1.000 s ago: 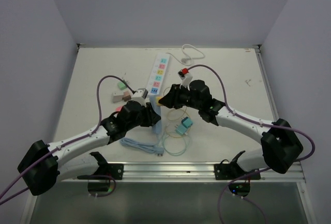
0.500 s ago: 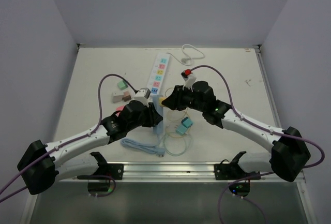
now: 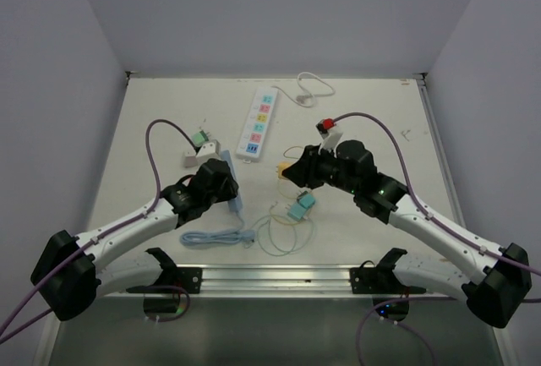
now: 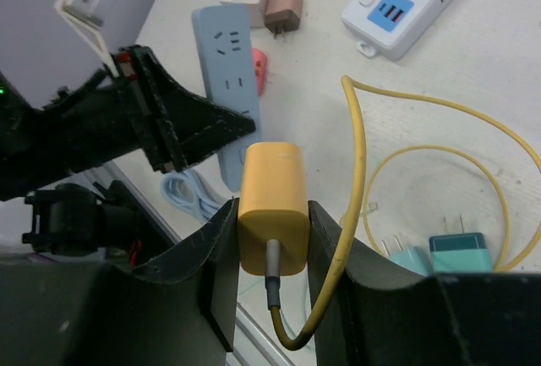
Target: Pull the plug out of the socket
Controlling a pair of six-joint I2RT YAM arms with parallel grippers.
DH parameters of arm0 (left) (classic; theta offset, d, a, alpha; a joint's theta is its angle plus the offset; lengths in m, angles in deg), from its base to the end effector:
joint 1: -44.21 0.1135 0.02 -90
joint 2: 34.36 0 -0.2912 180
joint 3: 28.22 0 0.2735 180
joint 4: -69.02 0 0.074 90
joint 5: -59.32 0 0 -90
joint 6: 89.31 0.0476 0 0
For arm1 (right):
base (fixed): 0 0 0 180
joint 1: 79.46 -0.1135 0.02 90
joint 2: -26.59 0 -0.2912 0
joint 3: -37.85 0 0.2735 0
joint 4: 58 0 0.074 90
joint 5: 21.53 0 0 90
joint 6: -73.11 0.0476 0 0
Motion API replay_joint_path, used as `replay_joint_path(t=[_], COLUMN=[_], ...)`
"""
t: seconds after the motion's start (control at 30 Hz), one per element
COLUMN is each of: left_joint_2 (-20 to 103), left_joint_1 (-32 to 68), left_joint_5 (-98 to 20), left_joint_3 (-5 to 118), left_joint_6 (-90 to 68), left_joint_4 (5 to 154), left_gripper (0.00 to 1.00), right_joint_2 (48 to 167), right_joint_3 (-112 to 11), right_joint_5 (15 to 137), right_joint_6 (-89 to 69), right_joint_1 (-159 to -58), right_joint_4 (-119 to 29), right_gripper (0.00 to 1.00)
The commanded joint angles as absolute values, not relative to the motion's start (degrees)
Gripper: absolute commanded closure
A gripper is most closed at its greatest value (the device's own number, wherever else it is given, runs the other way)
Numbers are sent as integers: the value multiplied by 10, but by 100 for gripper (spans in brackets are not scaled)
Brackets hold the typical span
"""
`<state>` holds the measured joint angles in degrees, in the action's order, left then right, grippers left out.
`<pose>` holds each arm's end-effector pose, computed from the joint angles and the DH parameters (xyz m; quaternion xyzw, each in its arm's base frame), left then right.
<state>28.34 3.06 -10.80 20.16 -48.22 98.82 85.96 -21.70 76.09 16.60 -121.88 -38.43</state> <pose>0.1889 -0.1436 0.2219 -0.1285 0.9005 -0.1593 0.3838 0.1873 0.1797 0.3247 -0.1017 0.8088 0.3974 0.4213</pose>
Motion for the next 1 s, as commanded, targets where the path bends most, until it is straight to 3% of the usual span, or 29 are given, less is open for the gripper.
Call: replay_joint_path(t=[0.0,0.13,0.5,0.6,0.63,0.7,0.73,0.83,0.97], left_joint_2=[257,248,279,307,315,343,352,390,450], left_joint_1=[31,31,31,29,30,29,30,30,32], left_joint_5=[-97,-128,-228,-260,-268,-286,-291,-302,-304], left_joint_3=[211,212,215,212,210,210,211,218,229], left_joint_6=[-479,-463,-427,-429,-432,-435,-437,-434,-424], left_joint_4=[962,940,886,857,846,827,802,776,742], left_gripper=[100,100,100,100,100,100,100,97,85], right_joint_2=[861,884,1000,1012,1014,1009,1003,968,914], right_joint_3=[-194,-161,-81,-70,-66,-66,-66,-75,-102], right_joint_5=[721,709,821,830,832,831,825,811,770], right_joint_6=[147,156,207,212,213,213,210,196,162], right_joint_1=[-1217,-1205,-1123,-1109,-1108,-1106,-1106,-1106,-1106], right_joint_4=[-351,-371,-486,-496,-497,-494,-489,-458,-384], right_gripper=[100,100,97,87,76,64,51,29,17])
